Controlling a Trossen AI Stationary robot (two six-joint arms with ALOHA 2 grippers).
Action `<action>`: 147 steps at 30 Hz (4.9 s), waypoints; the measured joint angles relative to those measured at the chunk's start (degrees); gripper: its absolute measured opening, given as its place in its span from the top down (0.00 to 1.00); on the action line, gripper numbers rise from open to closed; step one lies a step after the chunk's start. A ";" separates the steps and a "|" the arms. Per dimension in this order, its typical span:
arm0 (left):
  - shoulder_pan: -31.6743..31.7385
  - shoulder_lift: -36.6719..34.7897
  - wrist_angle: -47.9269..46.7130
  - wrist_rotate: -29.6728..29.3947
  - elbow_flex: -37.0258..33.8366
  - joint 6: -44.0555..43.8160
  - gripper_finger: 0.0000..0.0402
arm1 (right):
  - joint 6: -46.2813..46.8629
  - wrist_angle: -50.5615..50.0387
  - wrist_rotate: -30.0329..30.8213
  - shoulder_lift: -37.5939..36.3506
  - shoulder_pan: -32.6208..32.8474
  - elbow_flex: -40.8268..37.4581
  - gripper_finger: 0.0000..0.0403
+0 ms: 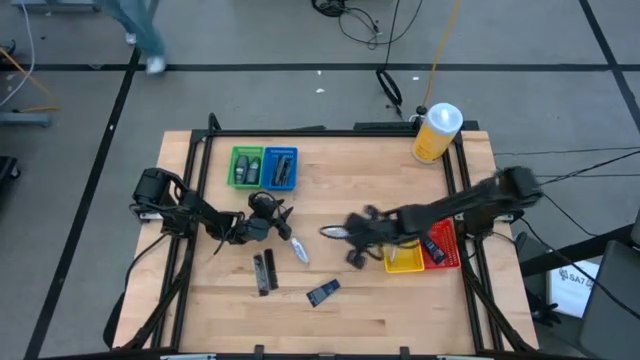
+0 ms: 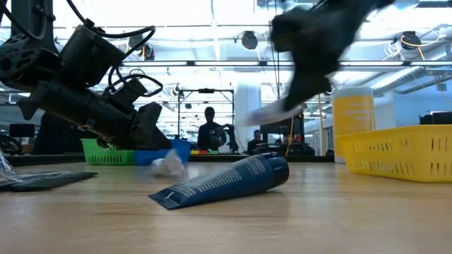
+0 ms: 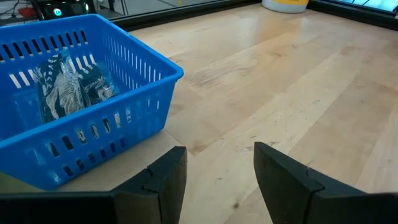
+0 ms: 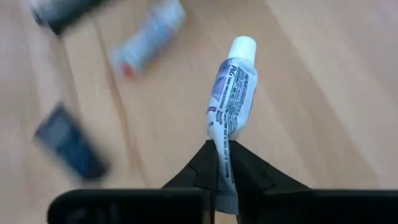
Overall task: Pick & Place Travel size toiletries
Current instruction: Put the white toothpaste into the yellow bin, then put the black shave cream into the red bin
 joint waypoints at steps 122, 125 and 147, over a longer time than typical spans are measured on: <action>0.48 0.02 -0.13 1.39 0.02 -0.60 0.54 | 63.48 -45.80 -19.64 -24.45 17.51 3.65 0.70; 0.48 0.02 -0.13 1.40 0.02 -0.61 0.54 | 72.03 -52.30 -20.86 -24.90 20.11 2.15 0.69; 0.48 0.01 -0.13 1.39 0.02 -0.59 0.54 | 74.91 -55.32 -11.88 -24.89 20.00 -15.74 0.67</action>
